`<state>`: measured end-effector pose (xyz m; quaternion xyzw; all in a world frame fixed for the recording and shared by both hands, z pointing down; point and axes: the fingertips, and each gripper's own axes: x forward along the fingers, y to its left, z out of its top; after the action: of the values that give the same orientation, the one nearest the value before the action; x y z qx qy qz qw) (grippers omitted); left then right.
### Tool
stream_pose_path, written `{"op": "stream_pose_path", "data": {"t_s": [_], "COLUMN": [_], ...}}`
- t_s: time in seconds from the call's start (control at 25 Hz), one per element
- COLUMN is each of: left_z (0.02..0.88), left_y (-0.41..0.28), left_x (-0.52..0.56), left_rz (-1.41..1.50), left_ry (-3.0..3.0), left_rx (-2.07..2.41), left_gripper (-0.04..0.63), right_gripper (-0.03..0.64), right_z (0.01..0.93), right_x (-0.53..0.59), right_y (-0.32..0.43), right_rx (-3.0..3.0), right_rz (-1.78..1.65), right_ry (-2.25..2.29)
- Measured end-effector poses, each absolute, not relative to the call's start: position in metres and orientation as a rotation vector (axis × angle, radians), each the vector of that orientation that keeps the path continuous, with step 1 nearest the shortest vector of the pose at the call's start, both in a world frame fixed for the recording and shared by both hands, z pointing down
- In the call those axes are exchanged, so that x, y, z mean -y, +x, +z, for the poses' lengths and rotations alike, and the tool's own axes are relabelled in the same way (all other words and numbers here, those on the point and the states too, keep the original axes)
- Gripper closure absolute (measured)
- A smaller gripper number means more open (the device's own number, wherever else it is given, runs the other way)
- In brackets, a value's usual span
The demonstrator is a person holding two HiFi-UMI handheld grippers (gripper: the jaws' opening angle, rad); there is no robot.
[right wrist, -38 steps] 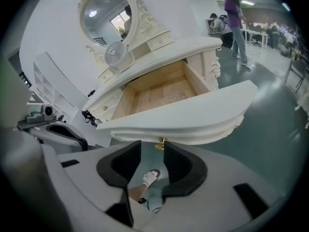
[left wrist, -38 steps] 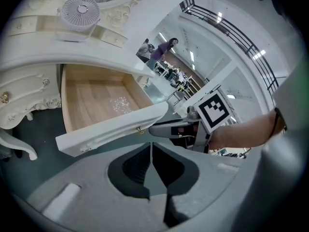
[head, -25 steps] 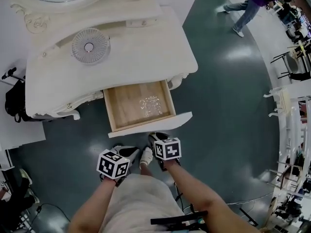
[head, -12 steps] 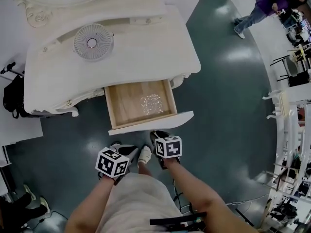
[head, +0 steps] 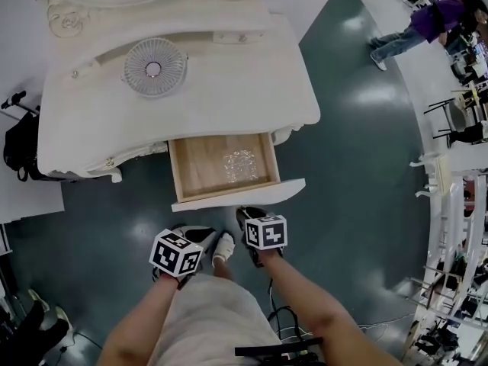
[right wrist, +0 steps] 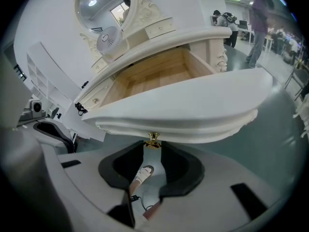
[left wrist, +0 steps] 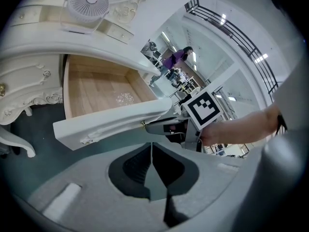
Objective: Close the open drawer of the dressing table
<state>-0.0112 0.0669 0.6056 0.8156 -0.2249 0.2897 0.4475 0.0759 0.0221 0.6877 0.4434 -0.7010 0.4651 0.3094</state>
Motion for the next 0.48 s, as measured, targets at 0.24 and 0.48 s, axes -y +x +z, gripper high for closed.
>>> {"op": "stream_pose_path", "data": {"t_s": [0.24,0.48], "left_z": [0.608,0.609], "left_y": [-0.016,-0.02], "left_x": [-0.059,-0.046], "left_rz": [0.711,0.695], "left_ry": [2.014,2.011], "left_rx": [0.567,0.59], "left_gripper": [0.584,0.584], "right_gripper": [0.495,0.495], "right_z": [0.688,0.687], "right_x": [-0.008,0.007], "right_y": [0.073,0.071], "right_rx": [1.854,1.863], "right_rz": [1.219,1.197], "right_ry": [1.169,1.164]}}
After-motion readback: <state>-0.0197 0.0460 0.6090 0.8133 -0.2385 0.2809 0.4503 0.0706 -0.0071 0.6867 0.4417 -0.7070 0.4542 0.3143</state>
